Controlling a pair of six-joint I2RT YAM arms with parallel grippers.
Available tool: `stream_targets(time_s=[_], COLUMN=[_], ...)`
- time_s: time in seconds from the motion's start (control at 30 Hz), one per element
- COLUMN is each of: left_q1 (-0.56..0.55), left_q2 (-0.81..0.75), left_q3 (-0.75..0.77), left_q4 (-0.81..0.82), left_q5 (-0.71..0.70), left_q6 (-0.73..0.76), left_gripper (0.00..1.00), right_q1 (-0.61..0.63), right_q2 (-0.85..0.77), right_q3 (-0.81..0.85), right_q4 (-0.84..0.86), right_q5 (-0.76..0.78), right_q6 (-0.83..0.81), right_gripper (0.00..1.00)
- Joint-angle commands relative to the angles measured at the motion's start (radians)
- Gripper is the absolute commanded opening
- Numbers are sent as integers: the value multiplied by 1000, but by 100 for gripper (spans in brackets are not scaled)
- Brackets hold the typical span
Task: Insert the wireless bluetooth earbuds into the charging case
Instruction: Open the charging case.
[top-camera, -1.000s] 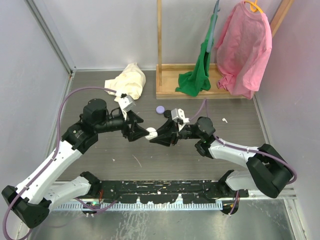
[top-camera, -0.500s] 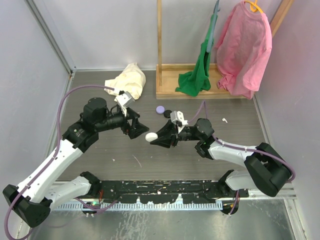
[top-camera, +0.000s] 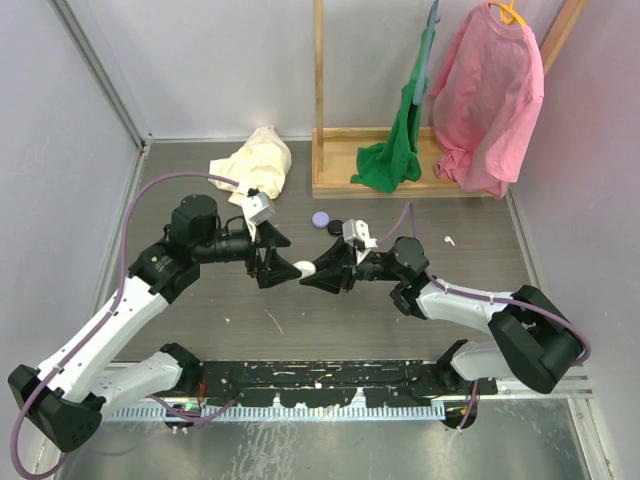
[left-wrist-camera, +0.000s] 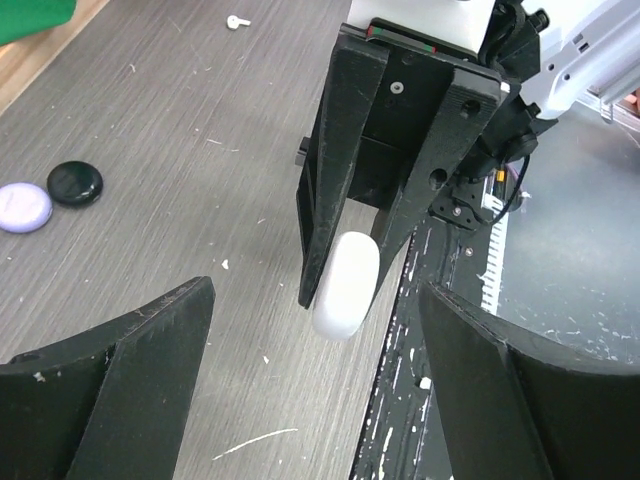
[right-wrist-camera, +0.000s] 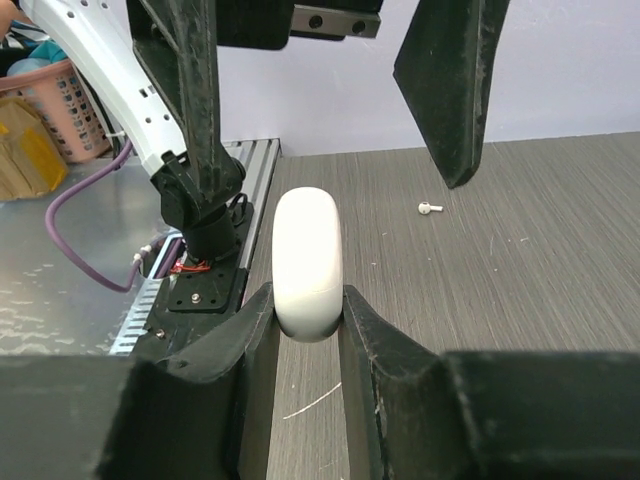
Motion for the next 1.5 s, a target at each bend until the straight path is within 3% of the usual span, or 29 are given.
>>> stream_targets(time_s=[0.0, 0.7, 1.07, 1.47], left_q1=[5, 5, 6, 8], left_q2=[28, 48, 45, 30], left_q3=[18, 35, 33, 27], left_q4=[8, 38, 26, 21], left_q5=[32, -94, -174, -241], left_q6=[27, -68, -72, -76], left_gripper=[84, 70, 75, 85], right_q1=[3, 8, 22, 17], right_q2=[-26, 0, 4, -7], right_q3=[7, -6, 6, -18], right_q4=[96, 162, 162, 101], right_q5=[6, -80, -102, 37], right_q6=[25, 34, 34, -33], right_gripper=[1, 1, 1, 1])
